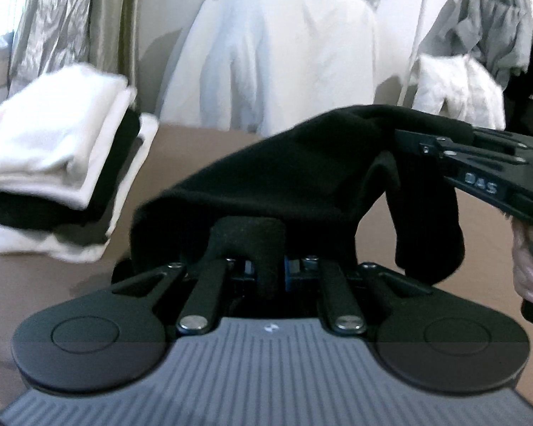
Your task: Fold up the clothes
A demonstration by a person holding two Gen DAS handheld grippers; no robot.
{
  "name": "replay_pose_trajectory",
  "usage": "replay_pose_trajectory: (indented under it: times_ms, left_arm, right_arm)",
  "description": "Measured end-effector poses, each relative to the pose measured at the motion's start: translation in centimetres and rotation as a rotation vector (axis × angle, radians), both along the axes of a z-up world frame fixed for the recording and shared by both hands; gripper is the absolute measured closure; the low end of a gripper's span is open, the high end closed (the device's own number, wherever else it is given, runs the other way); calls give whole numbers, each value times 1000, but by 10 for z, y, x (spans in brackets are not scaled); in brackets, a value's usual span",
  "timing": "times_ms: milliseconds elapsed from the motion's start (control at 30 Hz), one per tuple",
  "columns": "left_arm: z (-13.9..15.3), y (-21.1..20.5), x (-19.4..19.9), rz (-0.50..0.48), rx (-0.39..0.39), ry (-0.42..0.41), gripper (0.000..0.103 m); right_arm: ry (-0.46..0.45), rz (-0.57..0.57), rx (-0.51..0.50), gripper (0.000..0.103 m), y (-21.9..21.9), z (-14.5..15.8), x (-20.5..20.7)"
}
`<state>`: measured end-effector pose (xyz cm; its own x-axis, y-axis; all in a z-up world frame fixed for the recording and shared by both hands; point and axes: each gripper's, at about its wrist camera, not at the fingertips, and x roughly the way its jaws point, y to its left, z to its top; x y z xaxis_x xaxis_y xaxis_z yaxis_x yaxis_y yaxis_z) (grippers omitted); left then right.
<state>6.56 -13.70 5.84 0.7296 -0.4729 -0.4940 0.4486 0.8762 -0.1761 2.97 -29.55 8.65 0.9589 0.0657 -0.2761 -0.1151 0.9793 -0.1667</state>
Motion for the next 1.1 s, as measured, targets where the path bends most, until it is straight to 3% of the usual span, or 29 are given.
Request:
replay_pose_trajectory:
  times_ms: [167, 233, 267, 300, 333, 400, 467, 600, 700, 800, 967, 1100]
  left_arm:
    - [40, -43, -22, -51, -14, -114, 88]
    - [50, -62, -31, -111, -2, -126, 64]
    - [51, -70, -36, -136, 10, -125, 34]
    - [48, -73, -43, -147, 24, -139, 14]
    - [45, -77, -51, -158, 39, -153, 13]
    - [27, -79, -67, -170, 115, -194, 13]
    - [3, -80, -79, -166, 202, -215, 13]
    - [-50, -69, -55, -87, 229, -32, 13]
    - [-81, -50, -24, -42, 81, 162, 14]
    - [-96, -47, -13, 18, 63, 190, 14]
    - [-121, -43, 5, 119, 34, 233, 13]
    - [-131, -41, 28, 168, 22, 267, 13]
  right_arm:
    - [-116, -143, -44, 88, -56, 42, -14]
    - [-140, -222, -49, 86, -83, 55, -21]
    - [-112, -252, -55, 82, -99, 56, -20]
    - [-70, -291, -46, 57, -116, 54, -20]
    - [-6, -346, -9, 34, -136, 49, -21]
    - [95, -482, 99, 24, -175, 27, -30]
    - [172, -527, 233, 24, -207, -5, -48]
    - [269, -524, 401, 24, -225, -71, -87]
    - [328, -479, 503, 24, -220, -112, -114]
    - [386, -403, 635, 24, -203, -149, -129]
    - [402, -316, 681, 24, -175, -166, -128]
    - [433, -185, 781, 15, -155, -169, -119]
